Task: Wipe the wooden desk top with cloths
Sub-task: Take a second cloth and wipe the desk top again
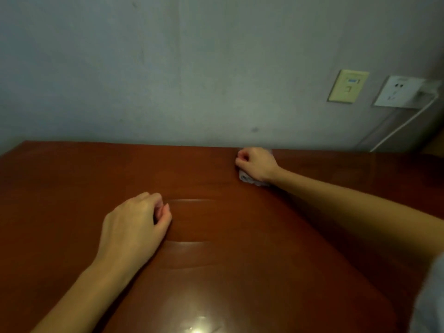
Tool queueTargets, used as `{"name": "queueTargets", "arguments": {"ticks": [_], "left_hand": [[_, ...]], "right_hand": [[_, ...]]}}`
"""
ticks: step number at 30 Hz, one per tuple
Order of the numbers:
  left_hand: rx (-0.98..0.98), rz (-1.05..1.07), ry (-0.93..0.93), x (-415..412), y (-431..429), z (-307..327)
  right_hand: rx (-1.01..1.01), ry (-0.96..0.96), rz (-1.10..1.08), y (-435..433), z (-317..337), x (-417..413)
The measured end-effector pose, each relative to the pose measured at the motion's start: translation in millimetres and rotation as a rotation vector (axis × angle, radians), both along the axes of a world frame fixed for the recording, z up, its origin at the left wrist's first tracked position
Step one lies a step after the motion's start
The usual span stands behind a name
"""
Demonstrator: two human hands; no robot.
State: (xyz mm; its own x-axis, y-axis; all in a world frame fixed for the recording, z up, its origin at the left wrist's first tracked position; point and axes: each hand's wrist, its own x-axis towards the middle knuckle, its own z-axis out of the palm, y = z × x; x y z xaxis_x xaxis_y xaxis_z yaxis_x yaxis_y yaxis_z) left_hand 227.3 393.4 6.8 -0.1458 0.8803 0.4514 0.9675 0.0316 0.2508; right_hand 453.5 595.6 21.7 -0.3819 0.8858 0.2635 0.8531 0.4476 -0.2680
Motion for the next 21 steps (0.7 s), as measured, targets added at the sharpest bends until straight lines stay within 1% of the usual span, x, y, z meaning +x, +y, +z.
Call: {"name": "queueTargets", "arguments": {"ticks": [2,5,8,10,13,18,21], "left_hand": [[-0.004,0.009,0.006,0,1,0],[0.001,0.016,0.016,0,3,-2],[0.002,0.025,0.021,0,3,-1],[-0.001,0.024,0.019,0,2,0],[0.011,0.022,0.014,1,2,0],[0.016,0.018,-0.01,1,0,-1],[0.008,0.01,-0.01,1,-2,0]], "right_hand": [[-0.015,0.002,-0.088,26,4,-6],[-0.027,0.003,-0.161,53,6,-19],[-0.024,-0.016,-0.214,57,6,-26],[-0.015,-0.012,-0.21,45,6,-26],[-0.006,-0.018,-0.139,7,6,-27],[0.038,-0.044,0.1,-101,-2,-31],[0.032,-0.021,0.239,-161,-7,-26]]}}
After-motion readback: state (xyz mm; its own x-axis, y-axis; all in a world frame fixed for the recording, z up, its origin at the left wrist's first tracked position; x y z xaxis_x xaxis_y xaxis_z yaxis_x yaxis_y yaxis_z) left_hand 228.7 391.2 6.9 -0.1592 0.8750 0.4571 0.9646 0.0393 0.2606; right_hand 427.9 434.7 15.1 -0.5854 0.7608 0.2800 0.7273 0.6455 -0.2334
